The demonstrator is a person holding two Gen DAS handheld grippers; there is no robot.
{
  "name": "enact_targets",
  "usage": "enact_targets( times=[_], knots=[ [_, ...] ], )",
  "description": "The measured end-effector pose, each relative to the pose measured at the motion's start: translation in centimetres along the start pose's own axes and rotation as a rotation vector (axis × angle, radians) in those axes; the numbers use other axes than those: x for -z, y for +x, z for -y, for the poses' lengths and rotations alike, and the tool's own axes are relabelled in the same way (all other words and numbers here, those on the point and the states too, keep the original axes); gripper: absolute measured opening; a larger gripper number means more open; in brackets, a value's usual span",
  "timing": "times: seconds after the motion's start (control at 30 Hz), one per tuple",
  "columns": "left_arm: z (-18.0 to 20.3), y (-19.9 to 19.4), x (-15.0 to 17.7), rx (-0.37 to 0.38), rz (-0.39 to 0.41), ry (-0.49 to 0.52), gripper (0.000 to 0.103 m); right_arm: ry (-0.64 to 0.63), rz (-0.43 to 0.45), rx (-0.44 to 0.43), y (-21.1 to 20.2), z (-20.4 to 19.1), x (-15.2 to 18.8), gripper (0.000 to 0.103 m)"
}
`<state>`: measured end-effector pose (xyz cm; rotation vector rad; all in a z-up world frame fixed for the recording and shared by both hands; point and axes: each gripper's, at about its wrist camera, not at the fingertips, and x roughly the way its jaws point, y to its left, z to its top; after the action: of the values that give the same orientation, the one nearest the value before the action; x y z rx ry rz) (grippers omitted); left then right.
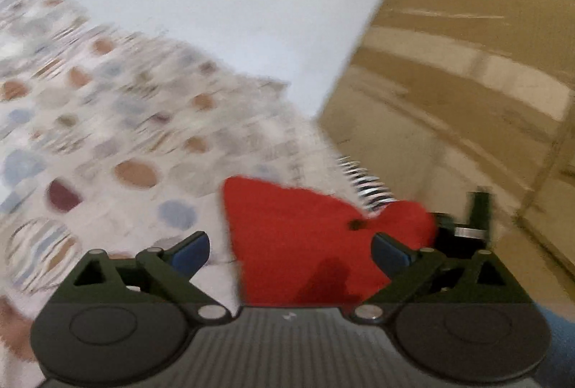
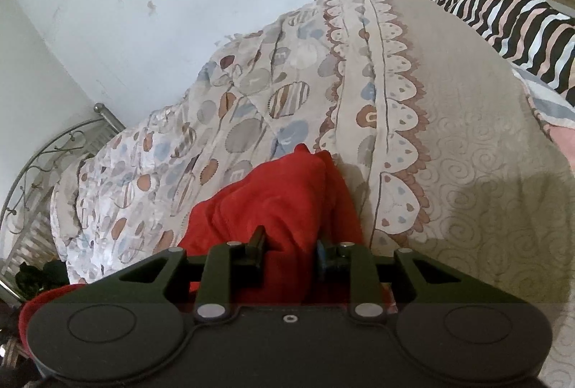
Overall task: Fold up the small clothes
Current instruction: 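Open both grippers and lift them off the folded red bundle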
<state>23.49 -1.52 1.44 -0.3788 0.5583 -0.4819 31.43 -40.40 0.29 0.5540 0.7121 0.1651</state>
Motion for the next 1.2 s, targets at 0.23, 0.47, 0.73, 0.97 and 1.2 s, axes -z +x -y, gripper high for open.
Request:
enact_targets(
  times=[0.23,0.47,0.73,0.97,1.2],
  knots=[
    [-0.4,2.8,-0.2,-0.057,-0.12,-0.019,0.098,-0.046,0.018,0.059,-1.0,-1.0,-0.1,0.044],
    [0.9,2.9,0.1,-0.074,-0.114,0.044,0.097,0.003,0.087,0.104,-4.7,-2.0,-0.8,0.095],
    [1.5,2.6,0.6,-0.083,-0.101,0.084,0.095,-0.049,0.06,0.073,-6.8,-7.0,0.0,0.102],
    [2.3,1.7,1.7,-0.106,-0.036,0.16,0.093,-0.185,-0.033,0.138,-5.6,-8.8,1.9,0.102],
    [4.6,1.4,2.9,-0.108,-0.017,0.296,0.088,-0.227,-0.013,0.162,-7.4,-6.5,4.6,0.102]
  ],
)
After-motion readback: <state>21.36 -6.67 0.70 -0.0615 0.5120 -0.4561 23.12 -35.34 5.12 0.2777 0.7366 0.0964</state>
